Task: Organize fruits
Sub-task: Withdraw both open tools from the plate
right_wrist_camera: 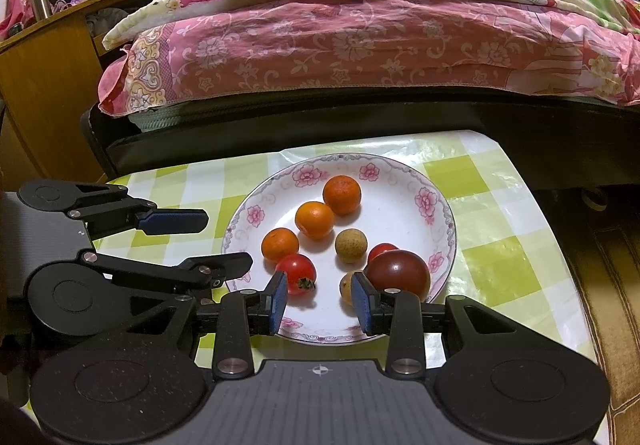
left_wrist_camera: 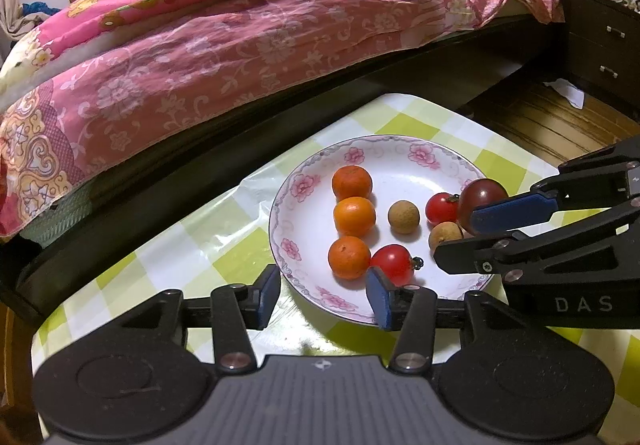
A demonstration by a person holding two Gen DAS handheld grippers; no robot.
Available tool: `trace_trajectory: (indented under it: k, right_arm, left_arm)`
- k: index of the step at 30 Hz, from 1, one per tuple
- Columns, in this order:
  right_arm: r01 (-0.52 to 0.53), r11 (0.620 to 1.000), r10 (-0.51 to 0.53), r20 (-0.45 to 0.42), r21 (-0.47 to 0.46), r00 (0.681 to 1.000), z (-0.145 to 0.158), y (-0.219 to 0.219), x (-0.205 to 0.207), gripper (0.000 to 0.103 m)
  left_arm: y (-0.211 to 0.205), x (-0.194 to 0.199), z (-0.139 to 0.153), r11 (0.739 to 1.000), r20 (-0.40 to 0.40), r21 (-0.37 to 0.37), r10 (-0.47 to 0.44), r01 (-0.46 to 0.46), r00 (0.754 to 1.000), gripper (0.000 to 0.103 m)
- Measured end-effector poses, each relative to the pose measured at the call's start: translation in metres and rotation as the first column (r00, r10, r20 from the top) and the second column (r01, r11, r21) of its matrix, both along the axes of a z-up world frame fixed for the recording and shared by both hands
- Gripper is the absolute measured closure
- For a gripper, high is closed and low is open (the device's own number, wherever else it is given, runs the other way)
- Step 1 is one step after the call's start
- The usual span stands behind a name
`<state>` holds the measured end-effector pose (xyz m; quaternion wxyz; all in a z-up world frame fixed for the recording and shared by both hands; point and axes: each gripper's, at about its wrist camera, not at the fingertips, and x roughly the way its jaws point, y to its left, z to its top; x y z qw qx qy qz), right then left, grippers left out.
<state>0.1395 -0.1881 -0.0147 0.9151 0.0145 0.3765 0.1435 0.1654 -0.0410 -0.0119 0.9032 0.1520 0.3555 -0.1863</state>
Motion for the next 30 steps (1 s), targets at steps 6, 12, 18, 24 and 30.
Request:
trace_trajectory:
  k: [6, 12, 18, 24, 30]
  right_arm:
    - [0.006, 1.0, -0.006, 0.005, 0.001, 1.0, 0.001, -0.001, -0.001, 0.071]
    - [0.011, 1.0, -0.011, 0.018, -0.005, 1.0, 0.003, 0.001, -0.004, 0.067]
    - [0.028, 1.0, -0.028, 0.03, -0.007, 0.999, 0.005, 0.001, -0.005, 0.067]
    - [0.056, 0.998, -0.055, 0.047, -0.022, 0.997, 0.006, 0.0, -0.009, 0.064]
    - [0.083, 0.996, -0.081, 0.054, -0.035, 0.995, 0.008, 0.0, -0.016, 0.061]
  left_arm:
    - [0.003, 0.001, 0.0, 1.0, -0.013, -0.007, 0.017, -0.017, 1.0, 0.041]
    - [0.005, 0.0, 0.001, 0.999, -0.023, -0.02, 0.036, -0.036, 0.999, 0.036]
    - [0.007, 0.0, 0.003, 0.997, -0.027, -0.032, 0.066, -0.066, 0.997, 0.028]
    - [0.013, -0.002, 0.003, 0.993, -0.039, -0.052, 0.104, -0.106, 0.994, 0.017]
    - [0.016, -0.005, 0.003, 0.988, -0.043, -0.055, 0.141, -0.143, 0.989, 0.009]
